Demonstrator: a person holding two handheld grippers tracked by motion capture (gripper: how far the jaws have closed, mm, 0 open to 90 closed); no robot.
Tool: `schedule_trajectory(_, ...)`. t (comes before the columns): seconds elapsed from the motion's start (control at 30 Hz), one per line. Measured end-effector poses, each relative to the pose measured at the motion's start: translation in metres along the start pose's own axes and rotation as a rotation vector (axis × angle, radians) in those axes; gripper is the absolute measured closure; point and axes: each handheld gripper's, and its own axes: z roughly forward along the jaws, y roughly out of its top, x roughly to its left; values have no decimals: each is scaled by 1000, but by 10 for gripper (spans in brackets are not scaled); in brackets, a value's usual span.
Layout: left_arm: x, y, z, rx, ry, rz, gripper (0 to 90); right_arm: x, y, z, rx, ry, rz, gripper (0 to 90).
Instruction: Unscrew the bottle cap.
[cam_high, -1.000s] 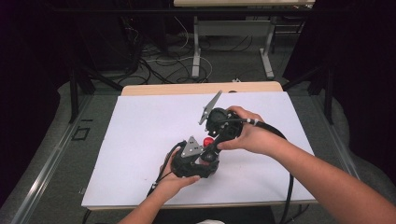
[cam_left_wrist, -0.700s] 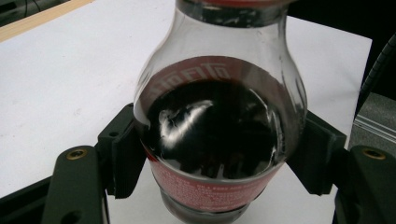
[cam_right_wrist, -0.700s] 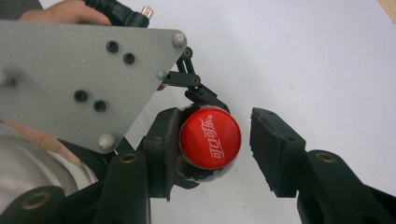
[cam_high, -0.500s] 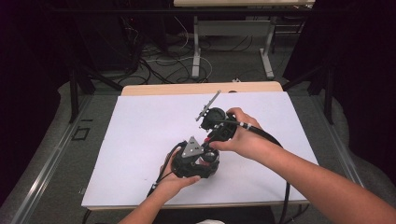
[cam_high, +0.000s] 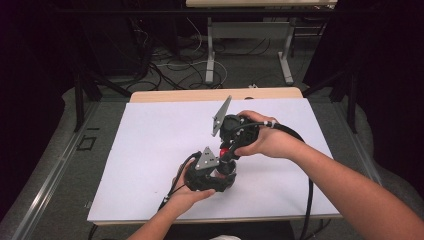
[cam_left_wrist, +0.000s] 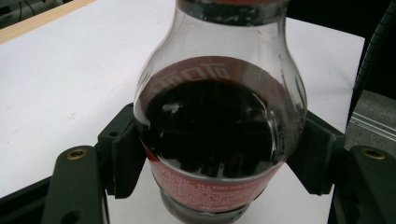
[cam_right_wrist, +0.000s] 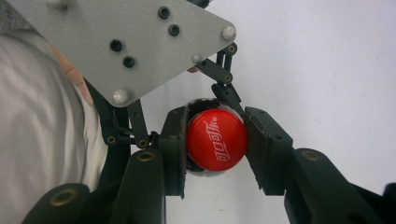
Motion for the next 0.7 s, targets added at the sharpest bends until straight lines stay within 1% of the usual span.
schedule_trajectory(0.03, 0, 0, -1, 15, -7, 6, 301, 0, 0, 0, 7, 2, 17, 606)
schedule_trajectory(0.07, 0, 0, 0, 18, -13, -5, 301, 0, 0, 1, 7, 0, 31, 551)
schedule_trajectory(0.1, 1, 0, 0, 14, -12, -3, 301, 1, 0, 1, 3, -21, 71, 440)
schedule_trajectory(0.13, 1, -1, 1, 0, 1, -8, 301, 1, 0, 1, -7, -44, 110, 387)
schedule_trajectory(0.17, 1, -1, 0, 1, 5, -11, 301, 3, -1, 0, -10, -51, 144, 392)
schedule_trajectory(0.2, 2, -1, 0, -1, 5, -17, 301, 4, -1, -2, -14, -65, 167, 408)
schedule_trajectory(0.23, 3, 0, -2, 8, 1, -15, 301, 5, -2, -2, -13, -81, 189, 424)
schedule_trajectory(0.27, 4, 0, -2, 11, 0, -19, 301, 8, -2, -3, -10, -82, 237, 447)
schedule_trajectory(0.3, 4, 0, -3, 13, 2, -23, 301, 9, -3, -3, -11, -97, 258, 469)
schedule_trajectory(0.33, 5, 0, -3, 9, 5, -21, 301, 11, -3, -3, 2, -100, 273, 477)
schedule_trajectory(0.4, 5, 0, -3, 6, 12, -25, 301, 13, -3, -1, 13, -88, 319, 512)
schedule_trajectory(0.5, 5, 0, -3, 7, 8, -23, 301, 15, -2, 3, 13, -97, 329, 523)
schedule_trajectory(0.53, 4, 0, -2, 4, 13, -23, 301, 15, -2, 4, 1, -113, 317, 528)
schedule_trajectory(0.57, 4, 0, -2, 0, 14, -24, 301, 14, -2, 4, 2, -110, 312, 531)
schedule_trajectory(0.63, 4, 0, -2, 0, 14, -25, 301, 15, 0, 5, 3, -119, 317, 541)
schedule_trajectory(0.7, 4, 0, -2, 3, 13, -23, 301, 15, 1, 6, 2, -131, 298, 546)
